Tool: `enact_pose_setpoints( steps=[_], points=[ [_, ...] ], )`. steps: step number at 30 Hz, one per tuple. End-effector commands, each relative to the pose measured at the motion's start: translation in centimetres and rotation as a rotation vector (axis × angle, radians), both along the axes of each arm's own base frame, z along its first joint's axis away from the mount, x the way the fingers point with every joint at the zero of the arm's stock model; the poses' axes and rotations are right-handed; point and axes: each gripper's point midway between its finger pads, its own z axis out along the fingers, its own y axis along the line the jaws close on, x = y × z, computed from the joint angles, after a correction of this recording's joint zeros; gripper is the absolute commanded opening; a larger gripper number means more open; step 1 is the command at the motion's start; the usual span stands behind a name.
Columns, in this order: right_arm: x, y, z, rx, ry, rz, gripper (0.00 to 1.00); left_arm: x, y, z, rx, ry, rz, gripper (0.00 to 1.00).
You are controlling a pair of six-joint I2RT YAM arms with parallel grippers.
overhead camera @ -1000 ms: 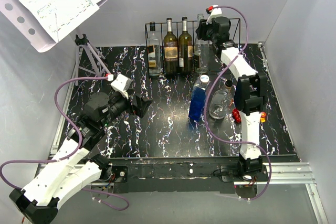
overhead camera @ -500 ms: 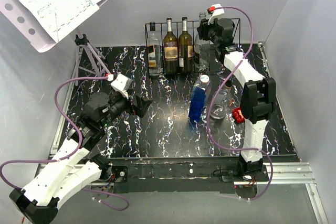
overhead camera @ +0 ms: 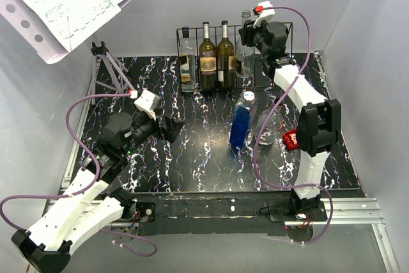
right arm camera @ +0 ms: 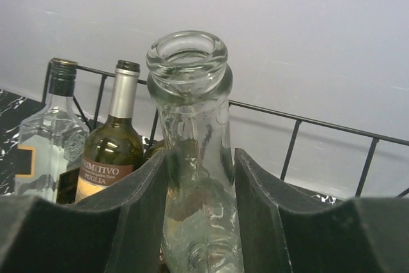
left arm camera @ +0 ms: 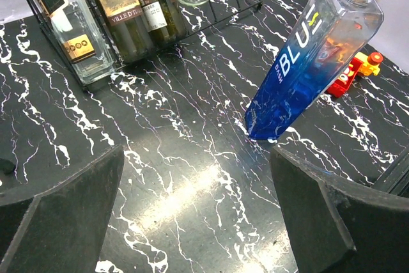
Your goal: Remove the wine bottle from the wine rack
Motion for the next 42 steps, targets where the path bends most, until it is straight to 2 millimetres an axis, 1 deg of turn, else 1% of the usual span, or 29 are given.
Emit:
enact_pose_setpoints(
  steps=[1,6,7,10,14,16,18,20,23,25,26,27,29,30,35,38,41,42],
  points=[
    [-6.4,0.8,18.5,0.136,-0.439,0.093,0.01,0.3,0.5,0.0,0.009,-0.004,0.032,0.98],
    [-8.7,2.6,20.3,0.143,-0.473,0.147,0.01,0.4,1.0,0.2,0.010,-0.012,0.062,0.98],
    [-9.2,3.0,20.4,0.145,-0.476,0.160,0.01,0.8,1.6,0.1,0.014,-0.013,0.101,0.98],
    [-10.4,4.1,21.2,0.151,-0.489,0.195,0.01,0.9,2.1,0.3,0.013,-0.019,0.128,0.98],
    [-12.3,5.1,22.7,0.165,-0.512,0.229,0.01,1.1,2.7,0.5,0.008,-0.024,0.165,0.98],
    [-13.3,5.5,23.2,0.167,-0.520,0.249,0.01,1.2,2.9,0.5,0.007,-0.023,0.176,0.98],
    [-14.6,5.7,23.7,0.185,-0.527,0.269,0.01,1.5,3.4,0.4,0.011,-0.015,0.212,0.98],
    [-16.1,6.3,23.7,0.208,-0.533,0.311,0.01,1.7,3.9,0.2,0.018,-0.005,0.246,0.98],
    [-18.4,7.6,22.7,0.226,-0.515,0.374,0.01,2.3,5.4,0.1,0.013,0.008,0.347,0.98],
    [-19.9,8.5,21.8,0.235,-0.505,0.415,0.01,2.7,6.6,-0.7,0.037,0.061,0.436,0.98],
    [-20.8,8.9,21.3,0.243,-0.496,0.438,0.01,2.9,7.0,-0.4,0.036,0.078,0.465,0.98],
    [-21.5,9.5,20.3,0.243,-0.477,0.460,0.01,2.9,7.0,-0.4,0.044,0.102,0.476,0.98],
    [-23.3,10.6,19.4,0.246,-0.467,0.504,0.01,2.7,6.7,0.9,0.019,0.127,0.470,0.98],
    [-24.4,11.5,18.7,0.239,-0.461,0.527,0.01,2.5,6.6,1.6,-0.001,0.154,0.476,0.98],
    [-27.3,13.6,17.3,0.250,-0.434,0.601,0.01,2.5,6.6,3.1,-0.026,0.251,0.518,0.97],
    [-29.1,15.1,16.2,0.264,-0.412,0.646,0.01,2.3,6.2,5.0,-0.086,0.241,0.493,0.98],
    [-31.0,16.8,14.7,0.268,-0.390,0.685,0.01,1.9,5.3,7.3,-0.162,0.182,0.416,0.98],
    [-31.5,17.3,14.3,0.276,-0.388,0.694,0.01,1.6,5.0,7.7,-0.178,0.158,0.386,0.98]
  ],
)
